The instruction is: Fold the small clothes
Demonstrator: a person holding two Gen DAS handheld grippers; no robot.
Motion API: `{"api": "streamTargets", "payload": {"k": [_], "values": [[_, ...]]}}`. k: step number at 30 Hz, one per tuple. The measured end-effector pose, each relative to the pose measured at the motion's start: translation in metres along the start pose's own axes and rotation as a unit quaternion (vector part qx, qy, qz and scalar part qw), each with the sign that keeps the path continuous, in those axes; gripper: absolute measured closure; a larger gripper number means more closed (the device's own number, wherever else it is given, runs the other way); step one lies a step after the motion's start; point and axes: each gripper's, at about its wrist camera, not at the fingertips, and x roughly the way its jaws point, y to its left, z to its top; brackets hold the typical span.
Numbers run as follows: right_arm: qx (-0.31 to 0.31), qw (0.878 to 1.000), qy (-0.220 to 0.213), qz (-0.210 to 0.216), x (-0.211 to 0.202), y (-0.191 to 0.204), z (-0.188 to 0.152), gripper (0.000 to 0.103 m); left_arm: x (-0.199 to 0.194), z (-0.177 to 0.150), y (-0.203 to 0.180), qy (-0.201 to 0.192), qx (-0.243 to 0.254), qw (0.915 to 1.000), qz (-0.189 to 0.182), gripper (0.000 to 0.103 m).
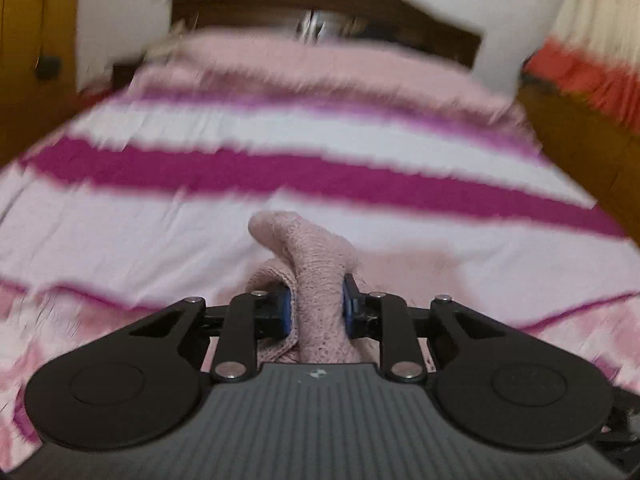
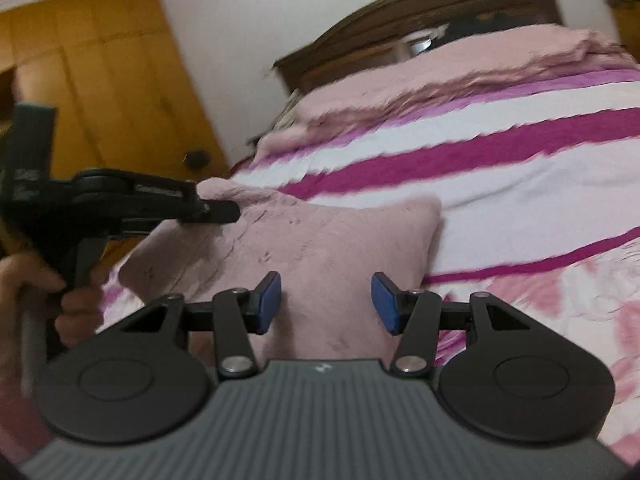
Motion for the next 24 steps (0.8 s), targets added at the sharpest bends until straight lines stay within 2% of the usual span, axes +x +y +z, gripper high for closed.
{"api": "streamTargets", "payload": {"k": [2, 3, 6, 7, 11, 15, 17, 18, 22, 24], "values": [[-0.019, 1.0, 0.014, -0.007, 0.008, 0.008, -0.009, 0.05, 0.016, -0.016, 0.017, 0.049, -0.007, 0.9987, 0.005, 0.074], [-0.037, 0.999, 0.009, -0.013, 0.008, 0.013, -0.012, 0.05, 0.021, -0.025, 0.023, 0.06, -0.01, 0.9981, 0.009, 0.07], [-0.057, 0.998, 0.013, -0.016, 0.007, 0.017, -0.011, 0.05, 0.017, -0.033, 0.029, 0.037, -0.007, 0.9992, 0.014, 0.052], [-0.049, 0.999, 0.014, -0.014, 0.007, 0.014, -0.009, 0.05, 0.016, -0.03, 0.029, 0.035, -0.006, 0.9993, 0.015, 0.05], [0.008, 1.0, 0.008, 0.001, 0.001, -0.002, -0.002, 0.05, 0.017, -0.018, 0.029, 0.022, -0.004, 0.9997, 0.014, 0.039], [0.054, 0.998, 0.003, -0.016, 0.001, -0.022, 0.001, 0.048, 0.031, -0.013, 0.026, 0.033, 0.017, 0.9975, 0.059, 0.033], [0.086, 0.996, 0.006, -0.023, 0.002, -0.033, 0.0, 0.03, 0.037, -0.017, 0.031, 0.034, 0.009, 0.9969, 0.071, 0.027], [0.101, 0.995, 0.01, -0.02, 0.003, -0.039, 0.0, 0.03, 0.038, -0.018, 0.033, 0.032, 0.005, 0.9967, 0.074, 0.024], [0.177, 0.983, 0.034, 0.024, 0.008, -0.06, -0.005, 0.03, 0.027, -0.019, 0.04, 0.029, -0.018, 0.9976, 0.06, 0.023], [0.204, 0.977, 0.045, 0.045, 0.01, -0.064, -0.01, 0.03, 0.014, -0.021, 0.042, 0.033, -0.03, 0.9985, 0.031, 0.023]]}}
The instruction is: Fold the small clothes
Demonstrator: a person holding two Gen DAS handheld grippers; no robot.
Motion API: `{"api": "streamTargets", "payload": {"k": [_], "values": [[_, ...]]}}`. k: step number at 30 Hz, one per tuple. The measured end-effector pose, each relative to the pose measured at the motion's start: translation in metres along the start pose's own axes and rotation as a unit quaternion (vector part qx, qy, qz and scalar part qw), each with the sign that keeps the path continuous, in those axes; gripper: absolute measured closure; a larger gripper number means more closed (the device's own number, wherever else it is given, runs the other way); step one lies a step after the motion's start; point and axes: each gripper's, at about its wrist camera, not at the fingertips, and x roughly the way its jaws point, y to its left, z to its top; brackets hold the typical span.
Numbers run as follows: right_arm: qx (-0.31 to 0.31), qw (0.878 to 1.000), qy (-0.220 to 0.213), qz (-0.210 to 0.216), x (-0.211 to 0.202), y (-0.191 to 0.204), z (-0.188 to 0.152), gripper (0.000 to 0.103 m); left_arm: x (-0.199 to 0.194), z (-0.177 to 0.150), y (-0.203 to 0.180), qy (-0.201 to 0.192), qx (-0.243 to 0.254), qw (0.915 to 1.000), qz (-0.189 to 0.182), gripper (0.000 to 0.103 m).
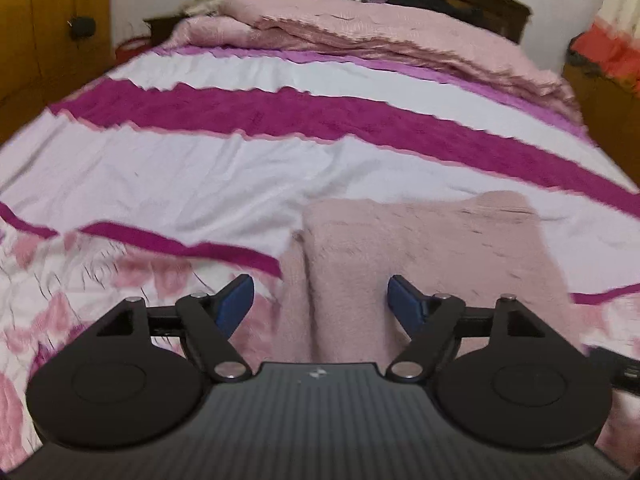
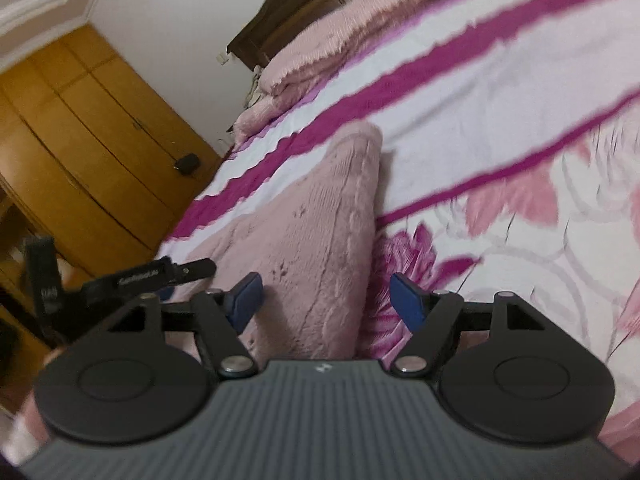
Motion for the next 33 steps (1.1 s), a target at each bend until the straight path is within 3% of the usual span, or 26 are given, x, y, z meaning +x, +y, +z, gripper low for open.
{"api": "streamTargets", "payload": {"k": [3, 7, 9, 12, 16, 19, 22, 24, 29, 33], "values": [[0.021, 1.0, 0.014, 0.016, 0.005, -0.004, -0.003, 0.027, -0.015, -0.013, 0.006, 0.022, -0.008, 0.9986, -0.047, 0.018], [0.012, 0.999, 0.025, 0.023, 0.008, -0.002, -0.005, 0.027, -0.013, -0.031, 0.018, 0.057, -0.017, 0.9965, -0.058, 0.012], [0.01, 0.999, 0.032, 0.027, 0.011, 0.0, -0.005, 0.027, -0.006, -0.037, 0.027, 0.064, -0.045, 0.9948, -0.066, 0.008], [-0.002, 0.999, 0.045, 0.031, 0.018, 0.004, -0.006, 0.027, 0.007, -0.041, 0.037, 0.076, -0.09, 0.988, -0.1, 0.007], [-0.026, 0.998, 0.053, 0.025, 0.028, 0.01, -0.007, 0.026, 0.018, -0.044, 0.04, 0.076, -0.101, 0.9808, -0.148, 0.007], [-0.032, 0.997, 0.063, 0.023, 0.039, 0.015, -0.004, 0.026, 0.024, -0.047, 0.03, 0.078, -0.102, 0.9729, -0.193, 0.012], [-0.043, 0.996, 0.076, 0.021, 0.046, 0.026, 0.007, 0.042, 0.02, -0.044, 0.021, 0.072, -0.087, 0.9745, -0.194, 0.032], [-0.038, 0.996, 0.078, 0.025, 0.042, 0.034, 0.016, 0.048, 0.013, -0.039, 0.023, 0.069, -0.095, 0.9742, -0.193, 0.051], [0.009, 0.996, 0.078, 0.052, 0.005, 0.046, 0.039, 0.052, -0.019, -0.031, 0.012, 0.069, -0.102, 0.9667, -0.224, 0.054], [0.01, 0.996, 0.085, 0.038, -0.045, 0.051, 0.043, 0.052, -0.052, -0.037, -0.018, 0.088, -0.091, 0.9603, -0.249, 0.054]]}}
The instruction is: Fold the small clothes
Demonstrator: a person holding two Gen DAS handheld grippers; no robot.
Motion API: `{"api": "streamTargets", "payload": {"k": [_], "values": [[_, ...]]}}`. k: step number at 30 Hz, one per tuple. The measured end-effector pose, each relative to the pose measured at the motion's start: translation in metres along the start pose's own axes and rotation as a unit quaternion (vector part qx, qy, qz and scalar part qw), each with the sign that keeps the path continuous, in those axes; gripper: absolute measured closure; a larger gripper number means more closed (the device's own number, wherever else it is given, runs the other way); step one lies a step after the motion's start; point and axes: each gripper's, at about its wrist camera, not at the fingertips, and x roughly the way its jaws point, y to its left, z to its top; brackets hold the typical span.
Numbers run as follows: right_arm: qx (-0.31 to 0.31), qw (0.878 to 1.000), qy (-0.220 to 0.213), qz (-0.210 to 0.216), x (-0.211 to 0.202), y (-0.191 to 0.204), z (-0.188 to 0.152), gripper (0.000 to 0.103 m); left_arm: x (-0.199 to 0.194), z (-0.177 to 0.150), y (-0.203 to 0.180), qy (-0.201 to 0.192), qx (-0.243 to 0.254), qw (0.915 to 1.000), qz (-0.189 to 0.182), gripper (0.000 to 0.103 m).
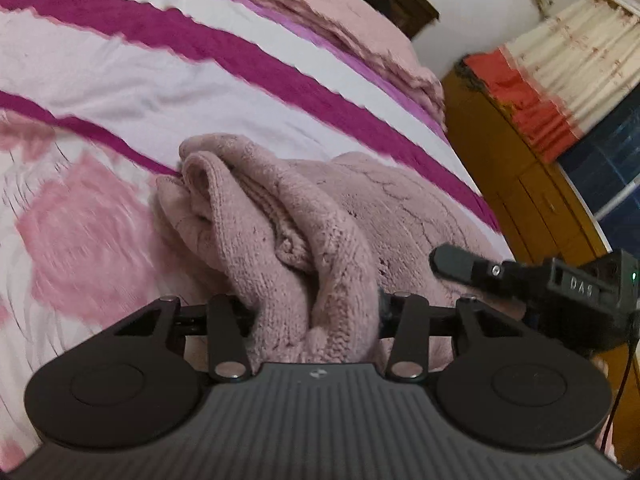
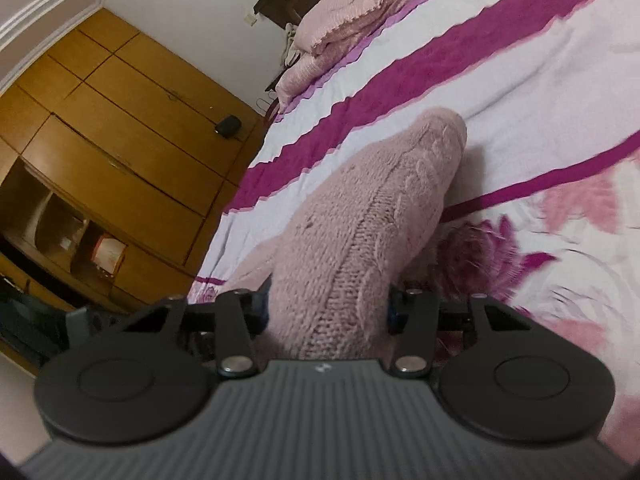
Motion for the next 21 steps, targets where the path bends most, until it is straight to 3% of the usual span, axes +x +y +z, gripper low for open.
{"api": "streamTargets", "payload": {"k": [4, 8, 11, 14, 16, 18, 21], "values": [[0.013, 0.999, 0.022, -0.023, -0.047, -0.002, -0.024, 0.052, -0.01, -0.029, -0.034, 0.047, -0.011, 0.9988, -0.01, 0.054], [0.028, 0.999, 0.023, -0.036, -0.091, -0.011, -0.06, 0.052, -0.02, -0.076, -0.059, 0.071, -0.012, 0.9969, -0.03, 0.054], [0.03, 0.998, 0.023, -0.057, -0.109, -0.021, -0.088, 0.052, -0.02, -0.112, -0.071, 0.087, 0.002, 0.9959, -0.025, 0.053], [0.007, 0.995, 0.025, -0.1, -0.105, -0.035, -0.116, 0.05, -0.012, -0.142, -0.075, 0.104, 0.032, 0.9937, 0.027, 0.048], [-0.049, 0.987, 0.027, -0.149, -0.091, -0.043, -0.136, 0.045, -0.007, -0.153, -0.076, 0.103, 0.062, 0.99, 0.073, 0.037], [-0.066, 0.987, 0.007, -0.148, -0.089, -0.049, -0.15, 0.041, -0.008, -0.161, -0.079, 0.089, 0.095, 0.9866, 0.098, 0.028], [-0.072, 0.986, -0.014, -0.15, -0.097, -0.047, -0.157, 0.04, -0.015, -0.164, -0.09, 0.074, 0.127, 0.981, 0.126, 0.025]]}}
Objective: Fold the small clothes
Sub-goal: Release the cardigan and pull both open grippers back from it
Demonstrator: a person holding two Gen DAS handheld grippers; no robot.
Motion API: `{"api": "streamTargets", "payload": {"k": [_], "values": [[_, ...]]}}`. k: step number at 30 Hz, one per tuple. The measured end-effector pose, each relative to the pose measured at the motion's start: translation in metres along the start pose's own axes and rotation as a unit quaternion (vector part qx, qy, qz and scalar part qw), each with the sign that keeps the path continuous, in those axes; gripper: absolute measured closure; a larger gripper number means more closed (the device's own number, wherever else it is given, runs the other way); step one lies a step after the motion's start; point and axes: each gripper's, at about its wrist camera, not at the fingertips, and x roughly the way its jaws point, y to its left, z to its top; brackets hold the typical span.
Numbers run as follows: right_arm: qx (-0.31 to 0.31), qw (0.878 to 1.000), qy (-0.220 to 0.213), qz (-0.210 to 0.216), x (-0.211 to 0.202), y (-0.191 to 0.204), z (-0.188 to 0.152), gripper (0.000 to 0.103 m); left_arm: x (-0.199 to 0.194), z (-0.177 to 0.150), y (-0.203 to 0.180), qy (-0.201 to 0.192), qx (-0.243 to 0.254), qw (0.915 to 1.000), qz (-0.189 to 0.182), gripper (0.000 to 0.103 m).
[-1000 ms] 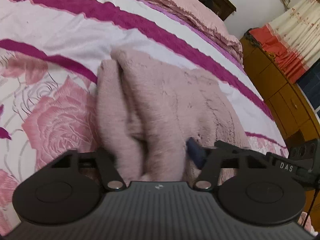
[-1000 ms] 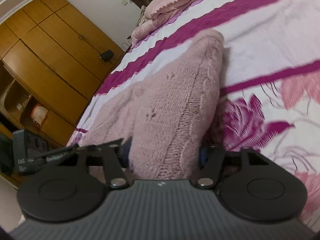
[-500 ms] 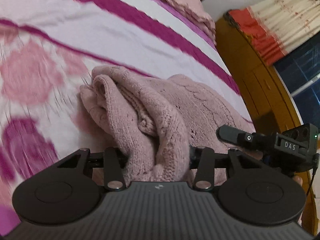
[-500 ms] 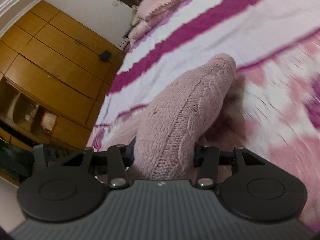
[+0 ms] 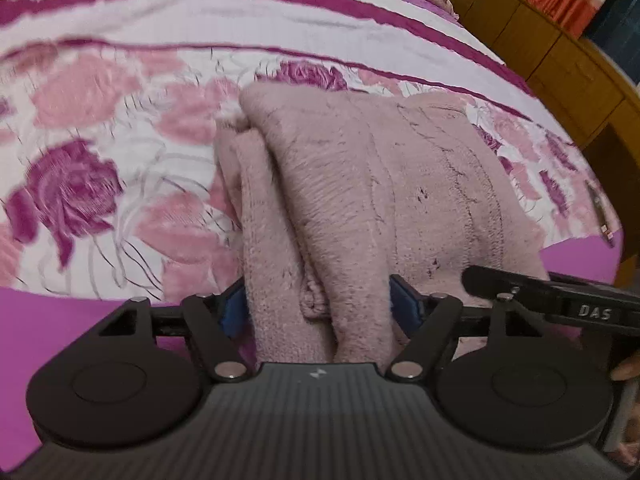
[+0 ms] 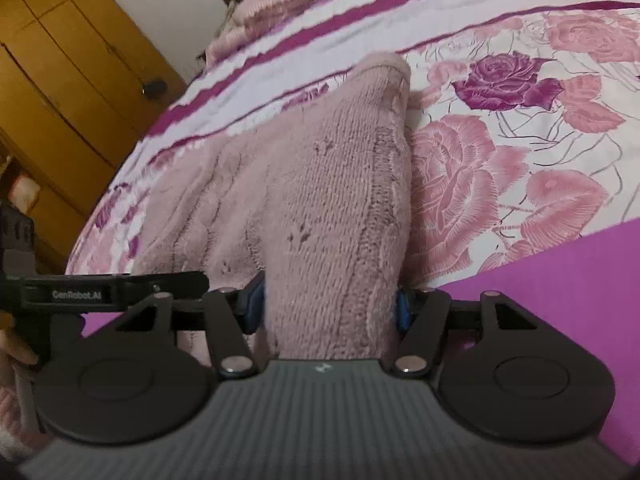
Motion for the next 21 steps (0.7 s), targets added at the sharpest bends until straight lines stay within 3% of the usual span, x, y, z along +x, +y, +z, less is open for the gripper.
{"api": "streamTargets", "payload": {"k": [7, 13, 19, 21], "values": [[-0.047, 0.998, -0.017, -0.034, -0.022, 0.013, -0.007, 0.038, -0.016, 0.003, -0.01, -0.036, 0.034, 0.9973, 0.055, 0.025], [-0.081, 0.992, -0.047, -0.079, -0.042, 0.026, -0.021, 0.037, -0.041, -0.019, -0.018, -0.065, 0.049, 0.9927, 0.089, 0.023], [-0.099, 0.988, -0.056, -0.106, -0.052, 0.034, -0.045, 0.036, -0.046, -0.051, -0.021, -0.055, 0.018, 0.9944, 0.088, 0.01], [-0.102, 0.987, -0.049, -0.116, -0.052, 0.033, -0.054, 0.027, -0.039, -0.063, -0.019, -0.038, 0.001, 0.9955, 0.087, 0.008]]}}
